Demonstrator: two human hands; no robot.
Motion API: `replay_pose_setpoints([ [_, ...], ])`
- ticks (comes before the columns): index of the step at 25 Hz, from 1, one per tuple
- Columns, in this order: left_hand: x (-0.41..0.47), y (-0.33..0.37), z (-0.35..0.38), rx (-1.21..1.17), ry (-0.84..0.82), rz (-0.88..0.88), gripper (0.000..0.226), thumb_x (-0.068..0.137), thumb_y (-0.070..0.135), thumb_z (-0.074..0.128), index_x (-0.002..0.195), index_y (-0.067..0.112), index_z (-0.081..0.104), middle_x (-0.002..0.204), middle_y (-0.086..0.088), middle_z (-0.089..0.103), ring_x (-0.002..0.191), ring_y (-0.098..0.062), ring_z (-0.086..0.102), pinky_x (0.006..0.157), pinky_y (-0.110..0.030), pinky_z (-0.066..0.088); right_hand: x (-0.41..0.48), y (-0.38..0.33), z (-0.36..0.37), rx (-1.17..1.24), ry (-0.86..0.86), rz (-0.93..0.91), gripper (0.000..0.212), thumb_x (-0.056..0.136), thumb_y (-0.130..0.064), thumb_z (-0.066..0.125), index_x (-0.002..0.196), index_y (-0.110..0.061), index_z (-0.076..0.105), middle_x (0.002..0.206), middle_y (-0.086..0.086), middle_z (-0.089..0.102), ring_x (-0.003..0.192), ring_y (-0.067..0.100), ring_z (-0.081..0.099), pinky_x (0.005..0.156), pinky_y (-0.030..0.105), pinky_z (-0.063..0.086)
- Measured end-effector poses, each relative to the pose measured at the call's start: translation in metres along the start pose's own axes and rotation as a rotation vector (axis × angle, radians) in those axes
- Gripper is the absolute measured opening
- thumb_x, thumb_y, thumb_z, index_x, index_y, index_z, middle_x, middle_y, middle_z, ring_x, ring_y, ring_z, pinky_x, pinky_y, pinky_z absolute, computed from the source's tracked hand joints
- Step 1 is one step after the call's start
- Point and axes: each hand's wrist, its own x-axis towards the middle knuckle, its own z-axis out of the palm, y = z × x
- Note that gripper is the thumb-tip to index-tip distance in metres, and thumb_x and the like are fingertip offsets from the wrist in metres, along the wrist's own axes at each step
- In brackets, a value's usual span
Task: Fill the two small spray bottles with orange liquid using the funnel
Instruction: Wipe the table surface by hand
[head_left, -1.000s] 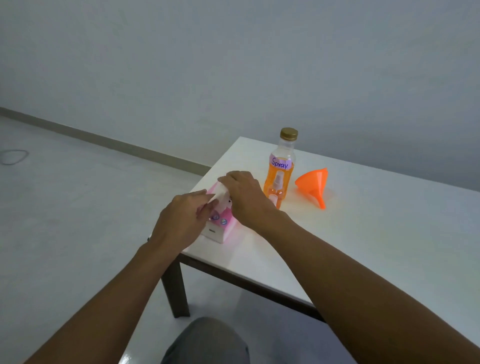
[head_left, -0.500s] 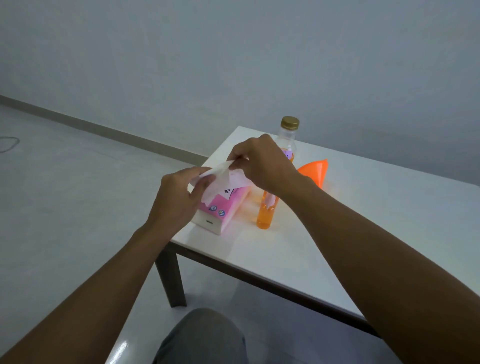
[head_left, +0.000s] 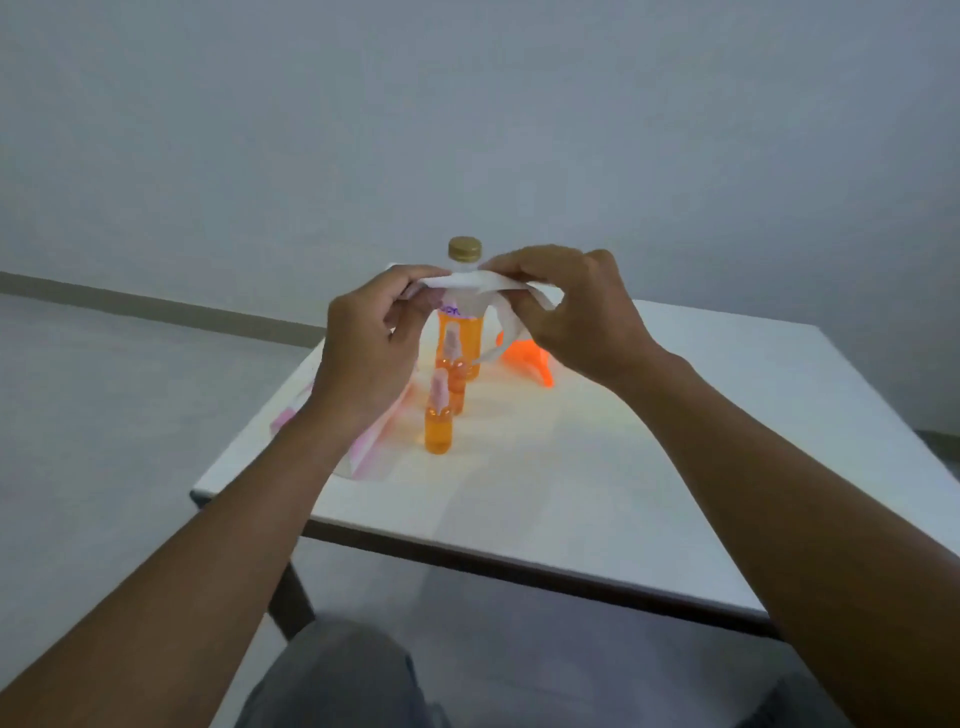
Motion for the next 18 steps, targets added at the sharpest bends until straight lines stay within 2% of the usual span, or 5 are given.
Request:
replay_pose_setpoints([
  [4, -0.022, 0.022, 0.084, -0.129, -0.156, -0.011, 0.029, 0.099, 0.018, 0.056, 0.127, 0.012, 0.061, 0.117, 0.003, 0.069, 0.109, -0.001, 0.064, 0.096, -0.016, 0.048, -0.069, 0.059, -0.071, -0.094, 0.089, 0.263, 0.03, 0.086, 0.003, 0.063, 0.105, -0.012, 0.08, 0.095, -0.013, 0.073, 0.089, 0.004, 0.069, 0.083, 0.007, 0.048],
  [8, -0.068, 0.004, 0.154, 0.088, -0.503, -0.091, 0.04, 0.103, 0.032, 0.046, 0.142, 0.025, 0.046, 0.145, 0.006, 0.051, 0.134, -0.014, 0.047, 0.11, -0.027, 0.037, -0.144, 0.118, -0.117, -0.321, 0.121, 0.549, 0.026, 0.089, -0.004, 0.062, 0.108, -0.01, 0.079, 0.102, 0.0, 0.079, 0.088, 0.022, 0.073, 0.089, 0.035, 0.059],
  [14, -0.095, -0.048, 0.184, 0.516, -0.689, -0.065, 0.051, 0.104, 0.04, 0.03, 0.152, 0.022, 0.03, 0.162, 0.003, 0.023, 0.151, -0.014, 0.014, 0.123, -0.033, 0.011, -0.205, 0.145, -0.089, -0.54, -0.092, 0.788, 0.028, 0.094, -0.024, 0.053, 0.077, -0.007, 0.066, 0.066, 0.009, 0.067, 0.065, 0.033, 0.061, 0.063, 0.041, 0.054],
  [16, -0.092, -0.052, 0.187, 0.541, -0.699, -0.021, 0.052, 0.104, 0.04, 0.028, 0.153, 0.022, 0.029, 0.163, 0.005, 0.02, 0.152, -0.012, 0.01, 0.124, -0.032, 0.007, -0.212, 0.146, -0.068, -0.462, -0.241, 0.719, 0.027, 0.097, -0.029, 0.051, 0.09, -0.012, 0.07, 0.09, 0.004, 0.075, 0.088, 0.031, 0.068, 0.079, 0.039, 0.056],
  [18, -0.089, -0.052, 0.188, 0.542, -0.704, -0.027, 0.052, 0.104, 0.041, 0.027, 0.153, 0.023, 0.028, 0.163, 0.006, 0.018, 0.151, -0.01, 0.009, 0.124, -0.03, 0.006, -0.218, 0.147, -0.056, -0.324, -0.444, 0.599, 0.035, 0.103, -0.034, 0.048, 0.132, -0.021, 0.064, 0.143, -0.01, 0.058, 0.139, 0.016, 0.048, 0.115, 0.033, 0.038],
])
